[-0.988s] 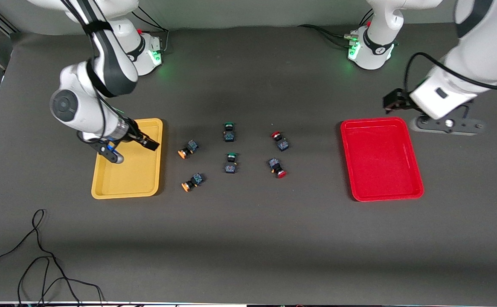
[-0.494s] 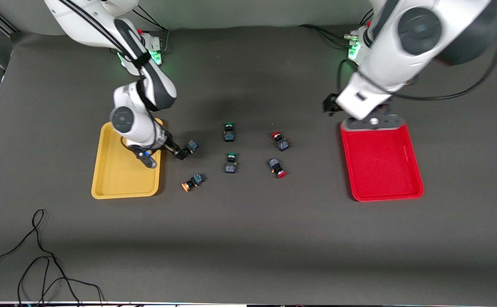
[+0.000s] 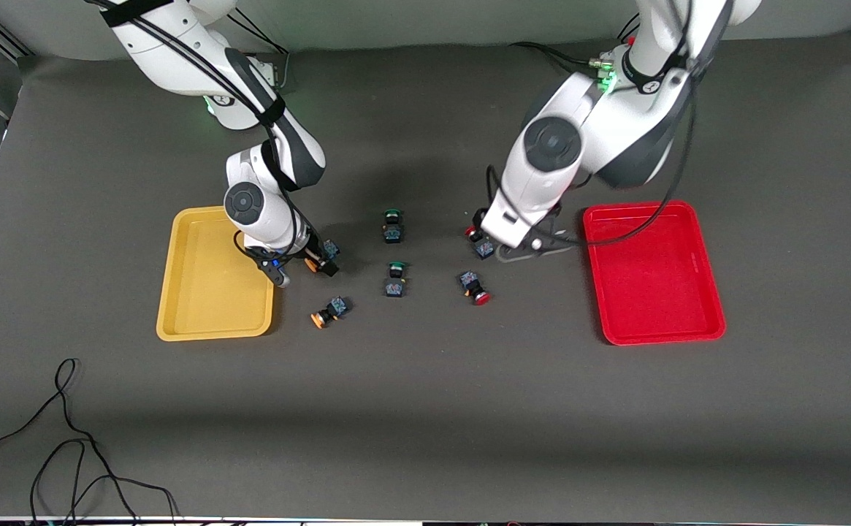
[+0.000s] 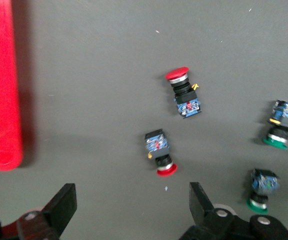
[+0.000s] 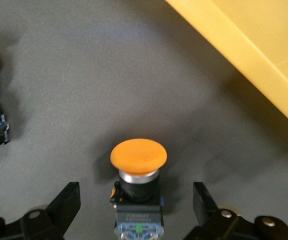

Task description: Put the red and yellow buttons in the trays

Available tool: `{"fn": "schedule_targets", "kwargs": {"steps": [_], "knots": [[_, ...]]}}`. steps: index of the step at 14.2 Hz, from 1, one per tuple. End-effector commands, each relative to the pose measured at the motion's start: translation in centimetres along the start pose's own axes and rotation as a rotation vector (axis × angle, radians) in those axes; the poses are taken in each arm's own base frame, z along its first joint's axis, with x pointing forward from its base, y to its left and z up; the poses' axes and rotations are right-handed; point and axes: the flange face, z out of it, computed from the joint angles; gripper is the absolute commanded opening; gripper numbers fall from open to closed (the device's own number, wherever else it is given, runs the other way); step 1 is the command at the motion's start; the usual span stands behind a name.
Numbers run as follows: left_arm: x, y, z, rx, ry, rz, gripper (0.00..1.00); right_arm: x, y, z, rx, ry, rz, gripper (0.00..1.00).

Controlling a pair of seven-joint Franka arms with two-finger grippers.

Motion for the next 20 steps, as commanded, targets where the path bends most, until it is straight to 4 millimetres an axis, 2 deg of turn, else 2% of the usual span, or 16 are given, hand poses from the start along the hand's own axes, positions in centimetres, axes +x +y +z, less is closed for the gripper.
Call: {"fn": "schedule_targets", "kwargs": {"steps": [1,3,4,6,8,9,11,12,13,14,16,18,20], "knots": [[-0.5,0.9,4.7,-0.009,0.008,-0.017,1.00,-0.1,0.2,0.5,0.016,0.002,0.029,0.77],[-1.4,0.6,8.3,-0.014,0.019,-0.013,1.00,-0.1,0.1,0.1,0.019,0.001,0.031,0.46],[-1.5,0.9,10.0,-0.017,0.024,-0.034,1.00,0.0,0.0,-0.4,0.024,0.001,0.027,0.35],[-1.2,1.1,12.9,-0.010,0.024,-0.059,1.00,0.0,-0.2,-2.5,0.014,-0.015,0.024,0.23],[-1.3,1.2,15.3,-0.001,0.011,-0.064,1.00,0.0,-0.9,-7.4,0.009,-0.040,0.012,0.22],[-1.6,1.4,16.3,0.002,0.007,-0.060,1.00,0.8,-1.0,-10.6,-0.004,-0.064,0.014,0.22],[-1.6,1.3,17.0,0.009,-0.002,-0.074,0.98,3.7,0.2,-16.7,-0.041,-0.123,-0.036,0.22],[-1.6,1.3,17.0,0.013,-0.004,-0.076,0.81,5.0,1.3,-18.9,-0.032,-0.130,-0.066,0.22],[-1.5,1.2,16.8,0.017,-0.010,-0.084,0.49,6.6,2.8,-20.4,-0.016,-0.129,-0.083,0.22],[-1.3,1.2,16.7,0.014,-0.007,-0.098,0.26,8.1,4.2,-21.4,-0.016,-0.142,-0.099,0.22],[-1.3,1.2,16.7,0.014,-0.008,-0.116,0.00,11.5,7.4,-22.2,-0.015,-0.172,-0.136,0.21],[-1.1,1.1,16.5,0.014,-0.009,-0.119,0.00,13.1,10.1,-19.9,-0.026,-0.196,-0.157,0.21],[0.0,0.7,14.6,0.007,0.001,-0.122,0.00,14.0,12.4,-16.8,-0.030,-0.199,-0.181,0.21]]}}
